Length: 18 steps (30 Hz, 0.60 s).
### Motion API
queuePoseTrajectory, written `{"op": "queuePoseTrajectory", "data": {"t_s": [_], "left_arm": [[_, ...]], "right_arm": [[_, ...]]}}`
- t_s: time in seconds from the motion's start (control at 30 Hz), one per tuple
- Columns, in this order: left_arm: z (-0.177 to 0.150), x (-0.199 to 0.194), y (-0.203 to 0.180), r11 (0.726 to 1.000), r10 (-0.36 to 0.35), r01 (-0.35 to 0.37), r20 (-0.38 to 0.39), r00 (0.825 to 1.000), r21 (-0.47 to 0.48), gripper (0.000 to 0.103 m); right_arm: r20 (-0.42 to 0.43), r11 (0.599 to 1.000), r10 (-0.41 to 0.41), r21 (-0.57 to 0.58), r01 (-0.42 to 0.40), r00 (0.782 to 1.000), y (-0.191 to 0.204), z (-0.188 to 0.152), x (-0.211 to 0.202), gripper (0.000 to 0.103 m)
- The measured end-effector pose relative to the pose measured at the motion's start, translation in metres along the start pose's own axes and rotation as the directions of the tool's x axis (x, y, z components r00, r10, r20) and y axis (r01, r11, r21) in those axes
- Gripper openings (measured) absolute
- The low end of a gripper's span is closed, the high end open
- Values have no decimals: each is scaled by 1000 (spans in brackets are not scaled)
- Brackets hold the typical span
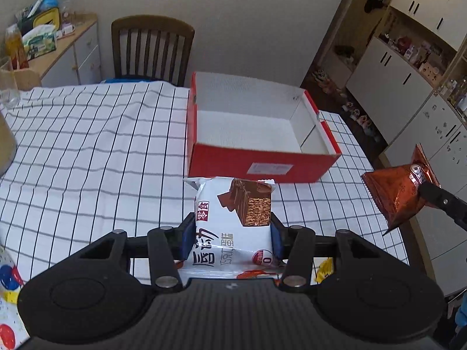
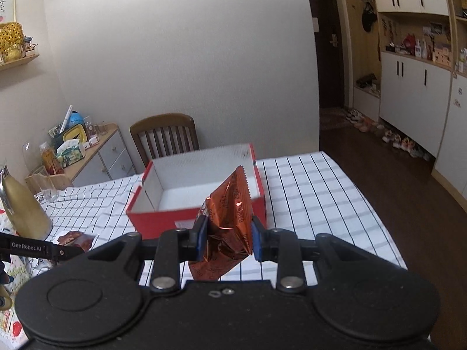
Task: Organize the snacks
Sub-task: 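Lift both held packets and carry them over the red box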
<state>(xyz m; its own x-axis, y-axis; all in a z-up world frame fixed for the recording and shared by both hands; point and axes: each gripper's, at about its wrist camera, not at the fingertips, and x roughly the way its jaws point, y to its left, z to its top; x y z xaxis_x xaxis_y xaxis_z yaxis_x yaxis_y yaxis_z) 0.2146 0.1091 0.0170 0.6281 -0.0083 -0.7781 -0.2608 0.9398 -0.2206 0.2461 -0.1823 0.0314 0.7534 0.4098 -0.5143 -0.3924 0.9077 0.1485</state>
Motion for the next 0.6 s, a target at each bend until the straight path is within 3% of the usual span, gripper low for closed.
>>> {"op": "queuePoseTrajectory", "data": {"t_s": [0.6], "left_arm": [[82, 53, -41, 996, 38, -42, 60, 997, 76, 49]], "right_arm": [[10, 997, 33, -63, -32, 999, 15, 68, 84, 28]]}}
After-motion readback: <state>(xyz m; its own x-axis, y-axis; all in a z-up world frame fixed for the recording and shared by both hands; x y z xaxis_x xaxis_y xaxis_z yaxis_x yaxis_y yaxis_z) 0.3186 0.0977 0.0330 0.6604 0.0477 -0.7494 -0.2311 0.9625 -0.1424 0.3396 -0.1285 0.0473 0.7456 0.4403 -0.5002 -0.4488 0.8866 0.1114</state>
